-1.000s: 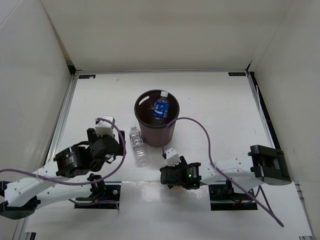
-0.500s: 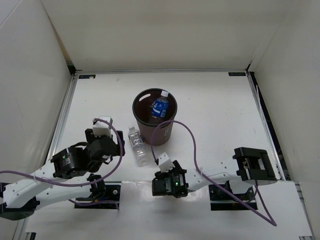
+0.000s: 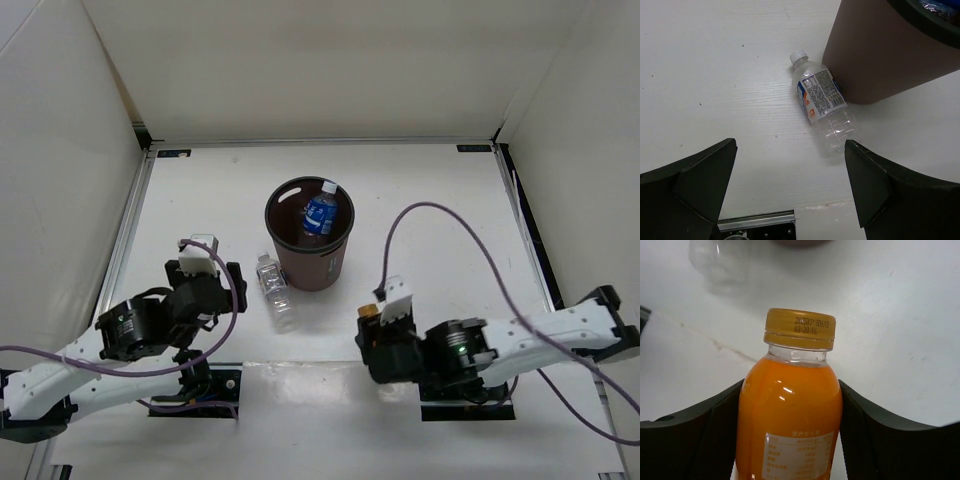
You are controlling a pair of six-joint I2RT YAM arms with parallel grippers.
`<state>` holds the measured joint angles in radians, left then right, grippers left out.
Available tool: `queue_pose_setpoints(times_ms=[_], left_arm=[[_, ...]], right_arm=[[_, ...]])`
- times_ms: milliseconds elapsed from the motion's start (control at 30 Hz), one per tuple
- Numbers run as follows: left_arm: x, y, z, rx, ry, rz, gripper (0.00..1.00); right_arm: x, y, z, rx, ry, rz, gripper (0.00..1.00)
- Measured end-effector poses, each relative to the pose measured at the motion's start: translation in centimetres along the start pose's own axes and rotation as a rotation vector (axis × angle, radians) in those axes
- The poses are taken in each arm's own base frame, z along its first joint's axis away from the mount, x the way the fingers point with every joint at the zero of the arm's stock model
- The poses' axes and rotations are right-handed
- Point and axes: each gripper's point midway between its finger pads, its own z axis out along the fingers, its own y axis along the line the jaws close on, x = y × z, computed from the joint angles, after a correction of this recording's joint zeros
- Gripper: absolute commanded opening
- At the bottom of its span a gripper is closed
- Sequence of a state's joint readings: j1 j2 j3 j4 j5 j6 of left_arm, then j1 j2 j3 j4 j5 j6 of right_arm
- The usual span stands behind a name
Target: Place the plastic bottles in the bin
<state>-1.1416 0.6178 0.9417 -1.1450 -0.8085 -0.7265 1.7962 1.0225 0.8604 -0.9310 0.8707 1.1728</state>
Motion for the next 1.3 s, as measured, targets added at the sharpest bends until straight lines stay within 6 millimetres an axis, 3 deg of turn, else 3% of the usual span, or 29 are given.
queue_pose_setpoints(times_ms=[100,267,400,467,500,533,700,767,800,900,1000,1133,1300], left_arm=[[0.2,-0.1,0.2,-0.01,0.004,0.006,1.0],[1.1,-0.1,0.9,-0.04,0.029,0.038,1.0],[1.5,-0.3,1.3,-0.054,0.043,0.057,1.0],[1.5,-0.3,1.4,-0.057,0.047,0.063,1.0],[1.6,-0.4,1.4,-0.058,0.049,0.064,1.0],[1.6,-0.4,1.5,-0.06,0.051,0.067,1.0],[1.8,-0.7,1.8,-0.069,0.062,0.083,1.0],[1.8,-0.7,1.8,-0.07,0.063,0.084,1.0],[1.8,-0.7,1.8,-0.07,0.063,0.084,1.0],[1.7,-0.6,1.7,-0.064,0.057,0.075,1.0],[1.6,-0.5,1.5,-0.057,0.05,0.064,1.0],[1.6,-0.6,1.5,-0.053,0.053,0.064,1.0],[1.7,-0.6,1.5,-0.051,0.055,0.064,1.0]], right_arm=[[-4.8,-1.6,-1.3,-0.016,-0.092,0.062,0.03],[-16.3,-5.0,-3.1,-0.067,-0.326,0.274,0.0],[-24.5,-7.8,-4.2,-0.08,-0.47,0.346,0.0],[-28.1,-7.7,-4.0,-0.1,-0.517,0.332,0.0],[-29.4,-7.0,-3.8,-0.124,-0.527,0.308,0.08],[-30.6,-5.9,-3.2,-0.146,-0.531,0.269,0.1],[-33.4,0.5,0.8,-0.244,-0.468,0.098,0.2],[-33.9,1.6,3.0,-0.255,-0.439,0.068,0.2],[-33.7,1.8,4.2,-0.253,-0.418,0.058,0.2],[-32.1,1.9,7.4,-0.239,-0.342,0.032,0.36],[-30.5,1.6,9.4,-0.228,-0.287,0.022,0.39],[-29.9,1.5,10.4,-0.236,-0.26,0.021,0.53],[-29.8,1.2,10.7,-0.227,-0.255,0.019,0.78]])
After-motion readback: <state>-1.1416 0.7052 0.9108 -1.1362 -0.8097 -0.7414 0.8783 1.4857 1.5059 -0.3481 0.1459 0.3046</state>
